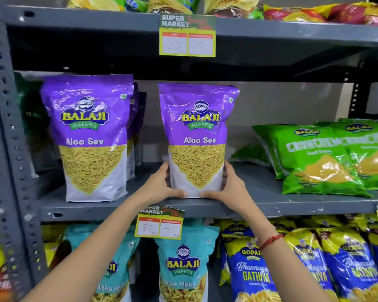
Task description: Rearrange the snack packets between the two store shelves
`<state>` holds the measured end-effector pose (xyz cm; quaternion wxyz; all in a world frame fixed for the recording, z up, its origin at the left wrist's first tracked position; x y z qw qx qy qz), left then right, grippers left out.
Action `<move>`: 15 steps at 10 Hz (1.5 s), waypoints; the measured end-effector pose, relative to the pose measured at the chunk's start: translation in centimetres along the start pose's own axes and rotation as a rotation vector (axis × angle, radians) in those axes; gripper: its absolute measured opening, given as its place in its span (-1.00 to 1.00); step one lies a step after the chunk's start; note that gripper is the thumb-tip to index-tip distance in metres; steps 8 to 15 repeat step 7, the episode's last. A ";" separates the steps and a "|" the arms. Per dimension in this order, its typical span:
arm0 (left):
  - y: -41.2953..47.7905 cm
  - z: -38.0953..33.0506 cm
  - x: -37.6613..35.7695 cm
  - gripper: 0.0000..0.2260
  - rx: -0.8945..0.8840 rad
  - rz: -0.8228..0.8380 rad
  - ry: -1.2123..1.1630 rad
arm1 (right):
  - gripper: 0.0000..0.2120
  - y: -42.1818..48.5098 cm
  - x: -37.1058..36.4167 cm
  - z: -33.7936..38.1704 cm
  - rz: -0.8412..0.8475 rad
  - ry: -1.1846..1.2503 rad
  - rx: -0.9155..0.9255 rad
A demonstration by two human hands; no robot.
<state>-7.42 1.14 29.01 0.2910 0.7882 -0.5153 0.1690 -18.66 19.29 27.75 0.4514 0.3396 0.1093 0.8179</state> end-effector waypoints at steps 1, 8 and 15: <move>0.0 0.3 0.1 -0.07 0.012 0.050 -0.010 | 0.05 0.1 0.7 -0.7 0.065 -0.060 -0.048; -0.2 0.1 0.1 -0.01 0.012 0.050 -0.038 | -0.04 -1.1 1.8 -0.2 0.015 -0.073 -0.046; -0.2 0.1 0.1 -0.01 0.012 0.050 -0.038 | -0.04 -1.1 1.8 -0.2 0.015 -0.073 -0.046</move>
Point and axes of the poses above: each hand's wrist, its own y-axis towards the middle knuckle, its own x-axis out of the back of the hand, z = x × y, the point moved 2 cm from there along y, towards the middle knuckle, and after that the axes turned 3 degrees about z, right-handed, at the moved point
